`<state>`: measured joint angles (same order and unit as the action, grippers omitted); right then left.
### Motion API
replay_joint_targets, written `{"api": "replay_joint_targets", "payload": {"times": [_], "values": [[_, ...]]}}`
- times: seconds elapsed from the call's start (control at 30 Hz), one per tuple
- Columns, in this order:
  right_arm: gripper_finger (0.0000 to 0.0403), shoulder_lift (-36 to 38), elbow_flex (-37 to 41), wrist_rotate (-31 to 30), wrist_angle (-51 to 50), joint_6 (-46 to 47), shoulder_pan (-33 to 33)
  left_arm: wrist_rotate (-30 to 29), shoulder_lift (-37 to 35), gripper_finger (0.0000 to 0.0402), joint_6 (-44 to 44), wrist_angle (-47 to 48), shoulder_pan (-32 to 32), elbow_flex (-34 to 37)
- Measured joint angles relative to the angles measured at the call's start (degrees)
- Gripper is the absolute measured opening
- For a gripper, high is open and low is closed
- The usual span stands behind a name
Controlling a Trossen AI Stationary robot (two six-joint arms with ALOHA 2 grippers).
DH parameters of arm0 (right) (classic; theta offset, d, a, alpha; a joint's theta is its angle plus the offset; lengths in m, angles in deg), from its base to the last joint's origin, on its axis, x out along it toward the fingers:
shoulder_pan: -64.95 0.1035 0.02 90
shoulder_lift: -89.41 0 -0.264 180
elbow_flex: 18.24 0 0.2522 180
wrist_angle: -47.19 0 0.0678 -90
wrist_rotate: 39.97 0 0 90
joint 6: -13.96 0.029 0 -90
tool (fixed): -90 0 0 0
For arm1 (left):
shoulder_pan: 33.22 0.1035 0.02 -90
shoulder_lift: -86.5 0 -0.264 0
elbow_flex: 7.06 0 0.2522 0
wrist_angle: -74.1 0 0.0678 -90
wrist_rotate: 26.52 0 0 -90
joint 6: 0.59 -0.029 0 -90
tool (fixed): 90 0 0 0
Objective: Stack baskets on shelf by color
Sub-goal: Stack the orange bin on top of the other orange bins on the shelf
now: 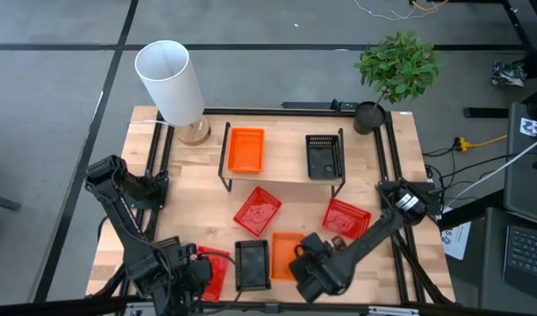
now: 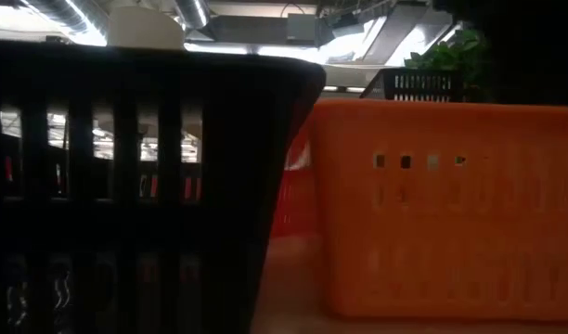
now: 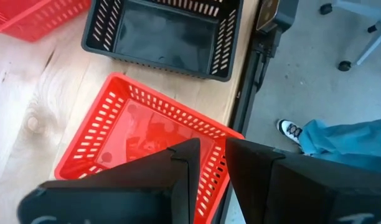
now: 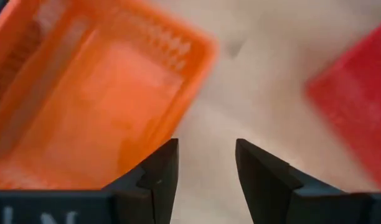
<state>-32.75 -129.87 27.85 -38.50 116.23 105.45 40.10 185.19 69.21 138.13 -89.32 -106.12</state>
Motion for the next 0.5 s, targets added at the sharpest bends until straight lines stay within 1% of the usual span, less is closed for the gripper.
{"api": "replay_joint_targets", "payload": {"times": [0.1,0.17,0.23,0.37,0.43,0.5], "values": [[0.0158,0.00,-0.17,0.22,-3.17,-1.57,-1.59,0.12,0.00,0.0069,0.01,0.00,-0.03,0.00],[0.0158,0.00,-1.66,1.86,-3.87,-5.33,-2.07,0.12,0.00,0.0069,0.02,0.01,-0.03,0.00],[0.0158,0.00,-4.17,1.81,-3.63,-11.25,-1.99,0.11,0.00,0.0069,0.02,-0.01,-0.07,0.00],[0.0158,0.07,-9.88,-2.54,-2.18,-28.23,-0.62,0.12,0.00,0.0069,0.02,0.00,-0.07,0.00],[0.0158,0.15,-11.64,-2.72,1.13,-36.29,-0.11,0.11,0.00,0.0069,0.02,0.01,-0.07,0.00],[0.0158,0.15,-11.83,-1.51,6.35,-42.09,0.14,0.11,0.00,0.0069,0.02,0.01,-0.07,0.00]]}}
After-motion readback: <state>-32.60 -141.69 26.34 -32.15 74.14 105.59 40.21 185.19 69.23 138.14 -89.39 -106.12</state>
